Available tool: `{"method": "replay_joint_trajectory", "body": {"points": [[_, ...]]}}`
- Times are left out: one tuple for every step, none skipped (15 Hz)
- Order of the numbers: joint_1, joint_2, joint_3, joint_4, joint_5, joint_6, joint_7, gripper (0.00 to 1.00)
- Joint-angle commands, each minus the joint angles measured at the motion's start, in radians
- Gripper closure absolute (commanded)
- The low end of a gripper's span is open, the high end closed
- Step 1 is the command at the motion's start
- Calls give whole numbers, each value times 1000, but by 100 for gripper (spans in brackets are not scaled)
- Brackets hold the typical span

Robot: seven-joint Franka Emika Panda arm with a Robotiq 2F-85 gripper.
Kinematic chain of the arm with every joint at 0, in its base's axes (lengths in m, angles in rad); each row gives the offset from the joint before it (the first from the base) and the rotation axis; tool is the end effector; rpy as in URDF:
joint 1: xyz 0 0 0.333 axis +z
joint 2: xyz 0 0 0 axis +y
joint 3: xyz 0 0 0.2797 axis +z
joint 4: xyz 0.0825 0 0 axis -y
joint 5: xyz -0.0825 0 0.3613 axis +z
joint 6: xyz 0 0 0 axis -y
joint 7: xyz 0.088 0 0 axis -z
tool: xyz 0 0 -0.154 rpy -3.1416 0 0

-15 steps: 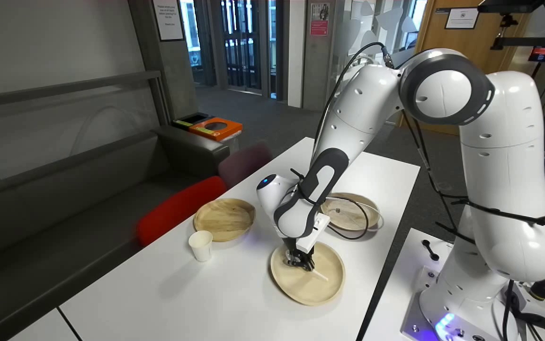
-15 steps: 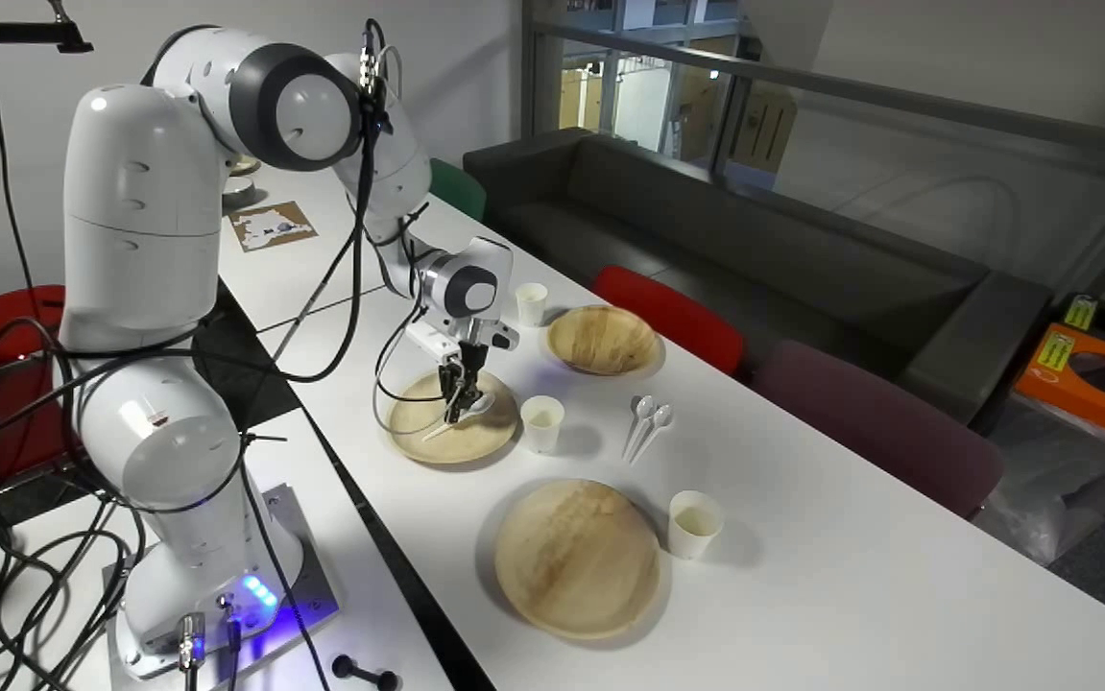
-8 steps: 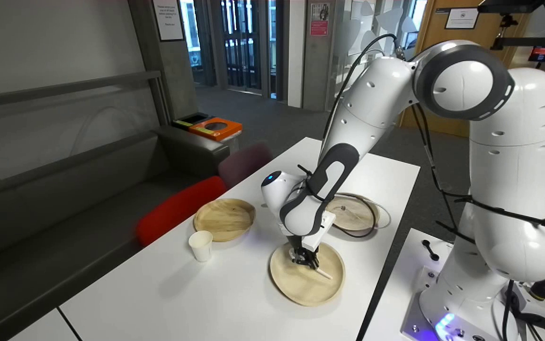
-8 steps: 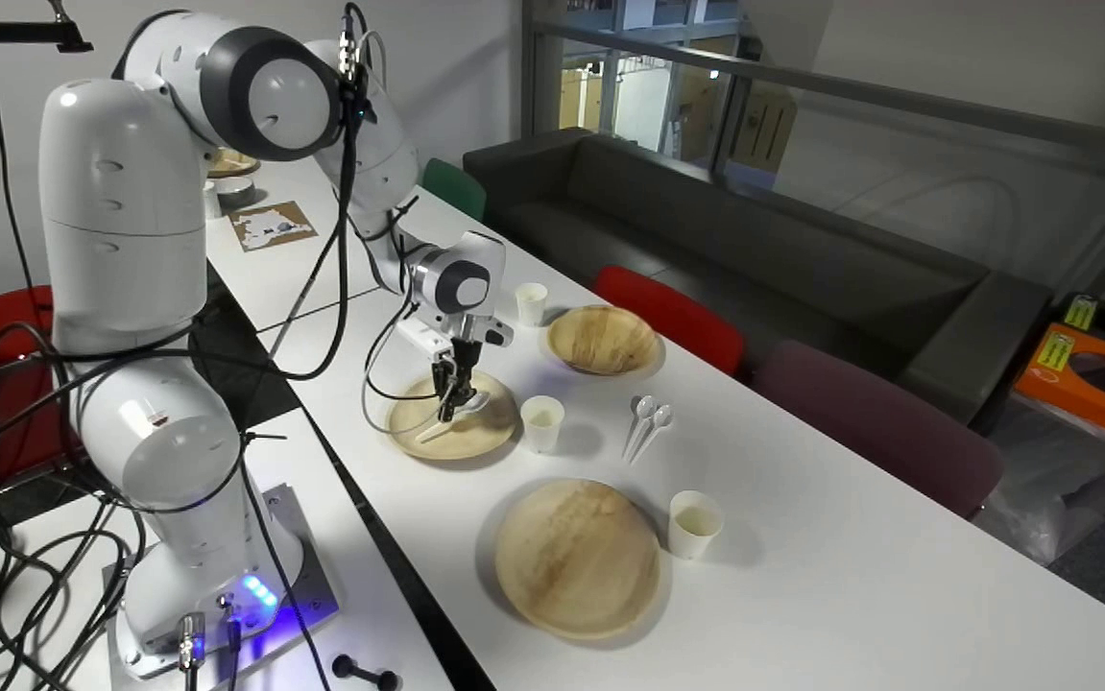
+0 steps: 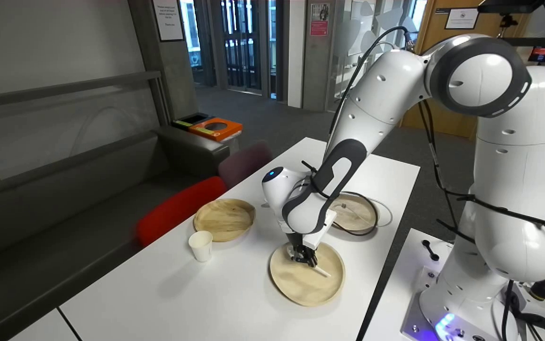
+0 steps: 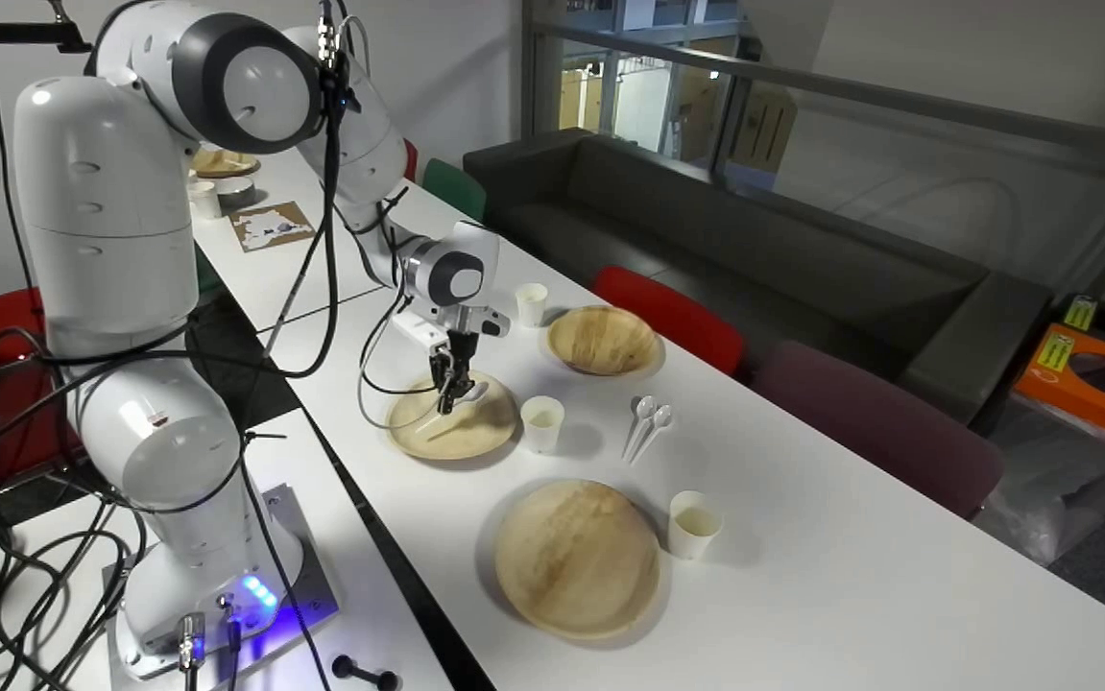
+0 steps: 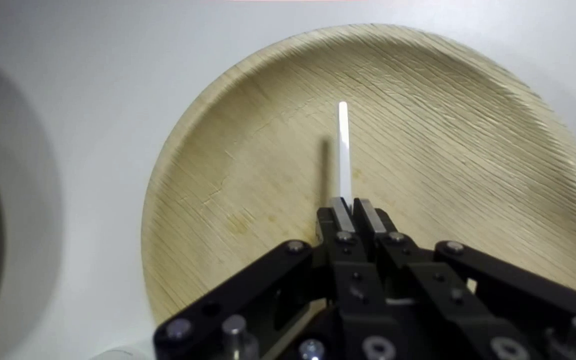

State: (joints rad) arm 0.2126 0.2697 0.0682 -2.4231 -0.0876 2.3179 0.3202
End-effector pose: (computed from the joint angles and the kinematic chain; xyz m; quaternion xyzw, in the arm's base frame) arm 0.3953 0.1122 0.1156 0.9823 0.0163 -0.1723 0.0711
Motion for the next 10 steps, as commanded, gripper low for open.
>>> {"method": "replay_joint_trajectory", "body": {"points": [[3,5,-5,4,-47,17,25,98],[-2,5,-2,-8,-40,88,18,98],[1,10,-6,6,-53,39,15,98],[-3,-5,-4,-16,-51,114,9,98],[3,1,-10,-3,-71,73,15,98],[3,-4,-12,-17,-82,129,17,98],[7,6,-16,-1,-97,100,25,98],[5,4,-16,-3,-104,106,19,98],[4,4,-15,0,-109,95,17,98],[4,4,-16,0,-116,93,16,98]]}}
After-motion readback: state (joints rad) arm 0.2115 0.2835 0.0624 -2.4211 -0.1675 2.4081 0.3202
